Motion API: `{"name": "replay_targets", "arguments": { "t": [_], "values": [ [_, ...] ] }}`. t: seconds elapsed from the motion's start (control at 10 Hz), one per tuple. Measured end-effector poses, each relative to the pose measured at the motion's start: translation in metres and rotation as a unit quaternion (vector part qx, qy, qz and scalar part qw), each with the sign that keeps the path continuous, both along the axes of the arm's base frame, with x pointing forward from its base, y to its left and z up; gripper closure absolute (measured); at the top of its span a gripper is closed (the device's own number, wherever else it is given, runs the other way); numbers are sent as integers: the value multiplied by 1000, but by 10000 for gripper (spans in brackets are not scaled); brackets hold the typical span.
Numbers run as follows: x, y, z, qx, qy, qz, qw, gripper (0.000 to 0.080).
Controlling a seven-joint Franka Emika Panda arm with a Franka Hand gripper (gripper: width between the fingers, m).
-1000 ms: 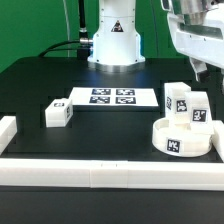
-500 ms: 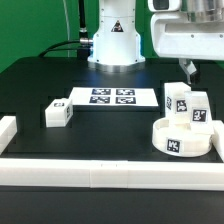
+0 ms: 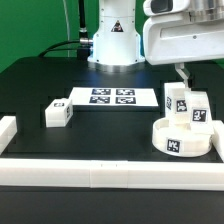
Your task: Assemble stool
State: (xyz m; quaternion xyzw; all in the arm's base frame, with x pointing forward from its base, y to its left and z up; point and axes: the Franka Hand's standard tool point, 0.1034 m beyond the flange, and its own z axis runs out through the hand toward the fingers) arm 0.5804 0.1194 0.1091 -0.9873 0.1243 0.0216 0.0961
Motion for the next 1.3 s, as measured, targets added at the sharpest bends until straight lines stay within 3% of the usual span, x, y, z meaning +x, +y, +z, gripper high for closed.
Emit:
{"name": "replay_targets", "arguments": {
  "t": [0.2,0.8,0.9,1.3],
  "values": [
    [0,5,0,-23,-22,113,993,150],
    [-1,4,-2,-25,-58,314,947,150],
    [-1,4,-2,-24,-63,347,935,150],
    [0,-5,-8,-42,-102,526,843,150]
  ]
}}
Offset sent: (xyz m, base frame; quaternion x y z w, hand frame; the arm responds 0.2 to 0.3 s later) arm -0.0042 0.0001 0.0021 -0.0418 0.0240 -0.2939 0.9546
